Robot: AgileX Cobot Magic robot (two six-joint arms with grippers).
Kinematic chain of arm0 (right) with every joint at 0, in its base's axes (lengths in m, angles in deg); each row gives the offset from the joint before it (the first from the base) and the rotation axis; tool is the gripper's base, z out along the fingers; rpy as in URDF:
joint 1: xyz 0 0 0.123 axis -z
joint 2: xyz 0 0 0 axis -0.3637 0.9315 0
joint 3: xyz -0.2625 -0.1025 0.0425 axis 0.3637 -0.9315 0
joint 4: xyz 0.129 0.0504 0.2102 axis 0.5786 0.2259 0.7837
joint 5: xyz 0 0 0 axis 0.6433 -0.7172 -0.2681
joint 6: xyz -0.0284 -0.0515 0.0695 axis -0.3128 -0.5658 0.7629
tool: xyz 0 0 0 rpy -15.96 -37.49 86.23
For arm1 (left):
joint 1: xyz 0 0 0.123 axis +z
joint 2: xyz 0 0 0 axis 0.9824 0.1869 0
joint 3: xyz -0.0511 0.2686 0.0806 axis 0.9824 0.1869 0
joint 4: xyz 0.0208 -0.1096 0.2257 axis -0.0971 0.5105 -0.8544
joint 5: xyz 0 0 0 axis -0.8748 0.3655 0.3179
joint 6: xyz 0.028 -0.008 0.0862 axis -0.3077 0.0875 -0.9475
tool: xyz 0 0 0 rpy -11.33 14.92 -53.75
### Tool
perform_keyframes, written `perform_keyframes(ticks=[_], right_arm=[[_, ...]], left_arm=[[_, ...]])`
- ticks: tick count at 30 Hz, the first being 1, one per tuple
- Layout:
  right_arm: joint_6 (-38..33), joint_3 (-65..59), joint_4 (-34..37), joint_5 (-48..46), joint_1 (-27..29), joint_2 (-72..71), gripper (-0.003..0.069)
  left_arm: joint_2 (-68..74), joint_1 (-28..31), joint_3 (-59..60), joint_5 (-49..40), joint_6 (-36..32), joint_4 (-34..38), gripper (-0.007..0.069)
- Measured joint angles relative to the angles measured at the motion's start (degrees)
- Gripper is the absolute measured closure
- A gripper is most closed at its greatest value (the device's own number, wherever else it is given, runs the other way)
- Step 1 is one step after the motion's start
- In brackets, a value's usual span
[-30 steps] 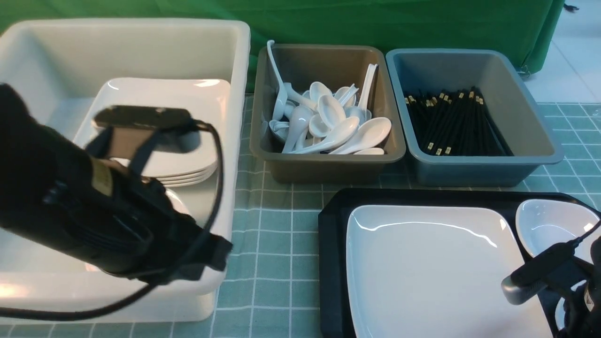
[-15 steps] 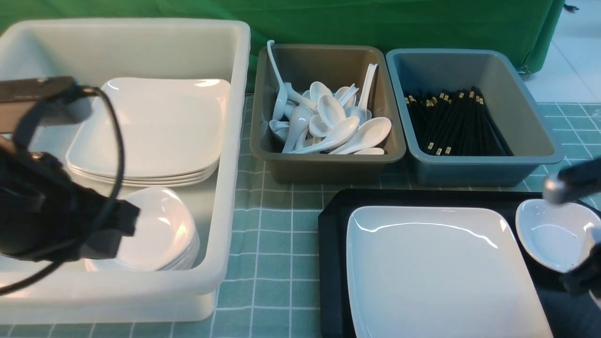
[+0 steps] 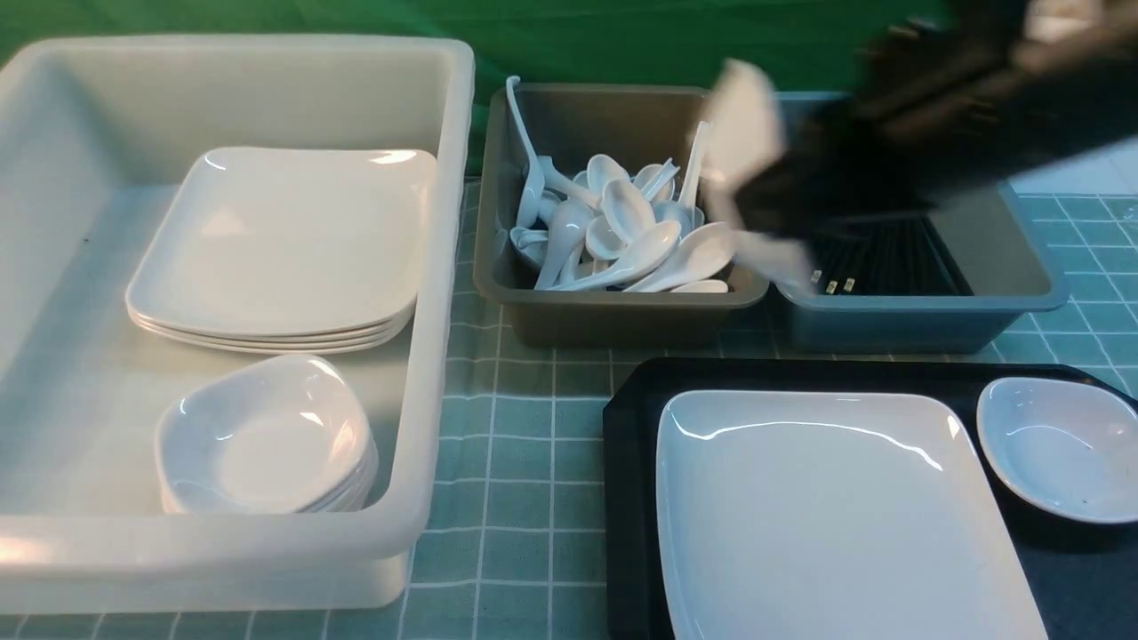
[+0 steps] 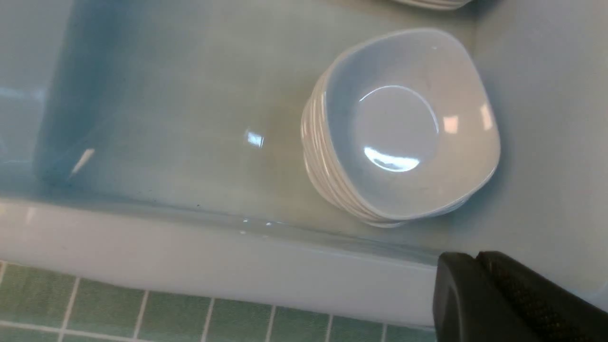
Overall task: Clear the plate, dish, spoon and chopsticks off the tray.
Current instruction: Use the right arm to put the small plate into the large storage box on the left
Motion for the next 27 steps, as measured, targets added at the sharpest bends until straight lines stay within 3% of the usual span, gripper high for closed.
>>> perform_keyframes(ticks=[3, 6, 13, 20, 24, 27], right_arm=[[-2.2, 10.6, 0.7, 3.1, -9.8, 10.1, 0.0604], [-2.4, 17.8, 0.8, 4.5, -14.8, 17.6, 0.0604], [-5.2, 28.9, 0.9, 5.0, -20.9, 32.9, 0.0604], [-7.2, 30.1, 0.6, 5.1, -22.0, 39.8, 0.0587], [-8.2, 30.1, 0.1, 6.0, -22.1, 41.0, 0.0509], [-8.3, 30.2, -0.5, 6.4, -22.4, 41.0, 0.0329]], left_arm=[[-1.8, 1.1, 0.0, 0.2, -1.1, 2.6, 0.0616], [-2.6, 1.1, 0.0, 0.1, -1.2, 2.6, 0.0616], [-4.6, 1.1, 0.0, -1.7, -1.2, -0.1, 0.0616], [-5.0, 1.1, 0.0, -2.3, -1.2, -0.5, 0.0616], [-5.0, 1.1, 0.0, -2.3, -1.3, -0.5, 0.0616], [-5.0, 1.1, 0.0, -2.3, -1.8, -0.5, 0.0616]])
